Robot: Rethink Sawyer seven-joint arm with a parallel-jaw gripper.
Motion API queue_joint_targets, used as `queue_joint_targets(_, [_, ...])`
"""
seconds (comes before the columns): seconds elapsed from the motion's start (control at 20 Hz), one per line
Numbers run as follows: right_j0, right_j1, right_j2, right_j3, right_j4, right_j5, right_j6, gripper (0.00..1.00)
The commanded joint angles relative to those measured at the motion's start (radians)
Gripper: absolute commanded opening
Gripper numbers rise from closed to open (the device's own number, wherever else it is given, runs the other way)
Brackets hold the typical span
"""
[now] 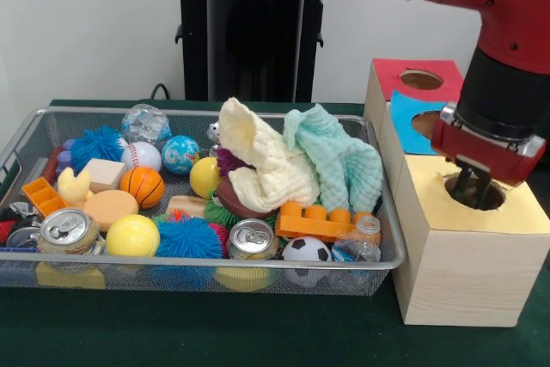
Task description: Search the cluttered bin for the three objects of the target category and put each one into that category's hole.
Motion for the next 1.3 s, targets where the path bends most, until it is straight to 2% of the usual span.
queue_joint_targets(0.05, [-0.032,-0.117,0.029,0.045,0.050,0.232,0.223,0.00])
queue_joint_targets(0.4, [-0.045,-0.171,0.036,0.041,0.038,0.264,0.178,0.00])
queue_joint_targets(0.95, [-0.053,-0.268,0.021,0.066,-0.029,0.204,0.083,0.00])
queue_joint_targets(1.3, [-0.076,-0.273,0.034,0.076,-0.050,0.179,0.059,0.00])
